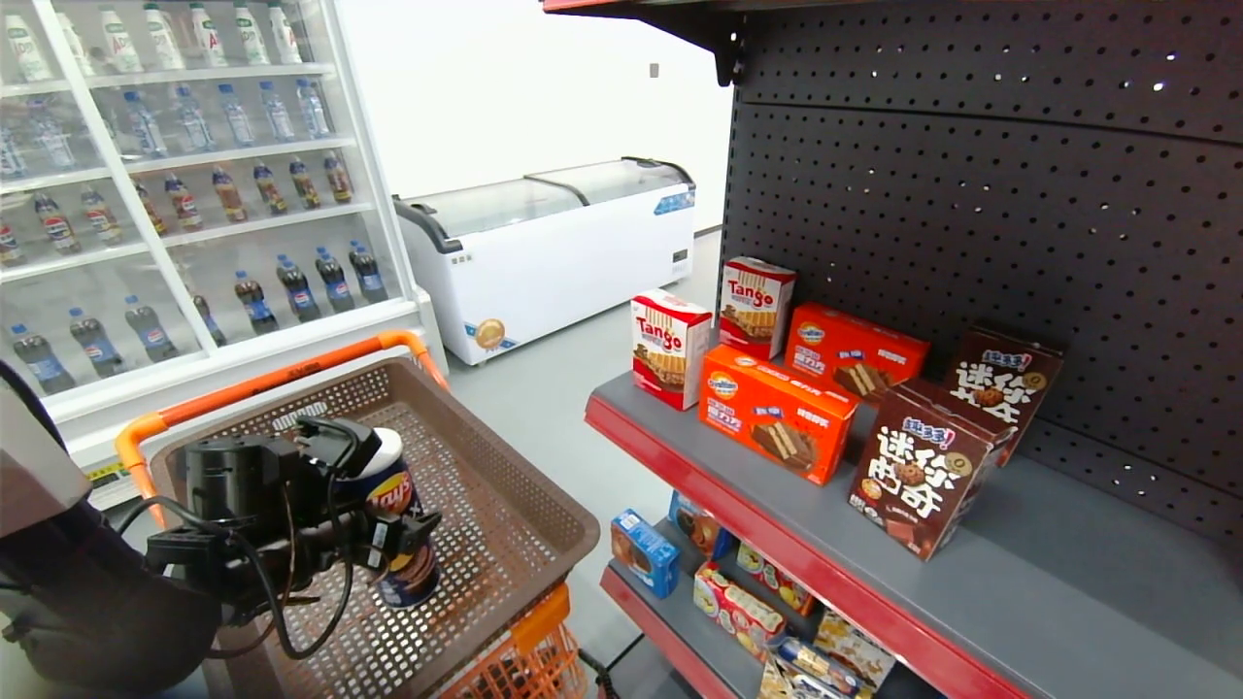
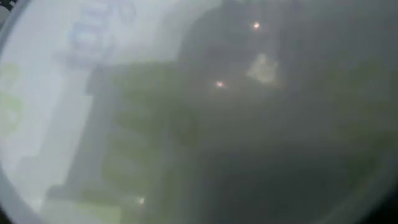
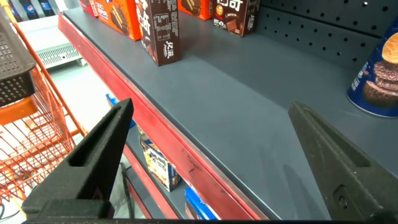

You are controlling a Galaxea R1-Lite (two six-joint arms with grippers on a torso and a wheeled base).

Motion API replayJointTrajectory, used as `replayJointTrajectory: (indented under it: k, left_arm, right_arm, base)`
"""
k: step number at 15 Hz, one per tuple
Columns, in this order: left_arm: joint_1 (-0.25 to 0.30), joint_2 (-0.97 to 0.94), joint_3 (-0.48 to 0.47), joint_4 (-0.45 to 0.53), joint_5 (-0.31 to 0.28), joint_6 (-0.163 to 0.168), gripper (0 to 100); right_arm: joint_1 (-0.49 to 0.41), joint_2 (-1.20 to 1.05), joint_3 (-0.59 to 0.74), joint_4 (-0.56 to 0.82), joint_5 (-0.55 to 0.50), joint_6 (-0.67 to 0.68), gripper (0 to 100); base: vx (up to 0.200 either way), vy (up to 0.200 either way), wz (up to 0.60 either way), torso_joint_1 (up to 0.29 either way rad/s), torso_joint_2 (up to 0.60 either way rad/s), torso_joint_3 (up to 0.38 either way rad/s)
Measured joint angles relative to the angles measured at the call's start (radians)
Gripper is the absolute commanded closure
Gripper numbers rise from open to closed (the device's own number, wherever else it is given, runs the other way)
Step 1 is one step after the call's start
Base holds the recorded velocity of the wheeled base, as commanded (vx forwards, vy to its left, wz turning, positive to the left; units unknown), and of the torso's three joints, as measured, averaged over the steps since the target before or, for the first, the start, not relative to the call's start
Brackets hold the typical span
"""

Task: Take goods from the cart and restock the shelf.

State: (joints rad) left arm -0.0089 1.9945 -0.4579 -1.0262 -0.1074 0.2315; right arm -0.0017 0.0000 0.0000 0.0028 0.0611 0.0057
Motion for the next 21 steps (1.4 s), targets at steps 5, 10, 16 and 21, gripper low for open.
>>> replayJointTrajectory:
  k: [5, 10, 16, 21]
  left_arm:
    - [-0.001, 0.012, -0.004, -0.02, 0.004, 0.005, 100]
    - [0.005, -0.044, 0.023, -0.02, 0.044, -0.004, 100]
    - [0.003, -0.288, -0.043, 0.269, 0.062, -0.142, 100]
    - [0.007, -0.568, -0.083, 0.634, 0.054, -0.191, 100]
  right_arm:
    - [0.0, 0.0, 0.0, -0.001, 0.0, 0.0, 0]
    - [0.0, 0.0, 0.0, 0.0, 0.0, 0.0, 0]
    - [0.0, 0.0, 0.0, -0.001, 0.0, 0.0, 0]
    - [0.0, 0.0, 0.0, -0.001, 0.0, 0.0, 0]
  base:
    - [0.0, 0.0, 0.0, 0.0, 0.0, 0.0]
    - [0.0, 0.0, 0.0, 0.0, 0.0, 0.0]
    - [0.0, 0.0, 0.0, 0.0, 0.0, 0.0]
    - [0.0, 0.0, 0.0, 0.0, 0.0, 0.0]
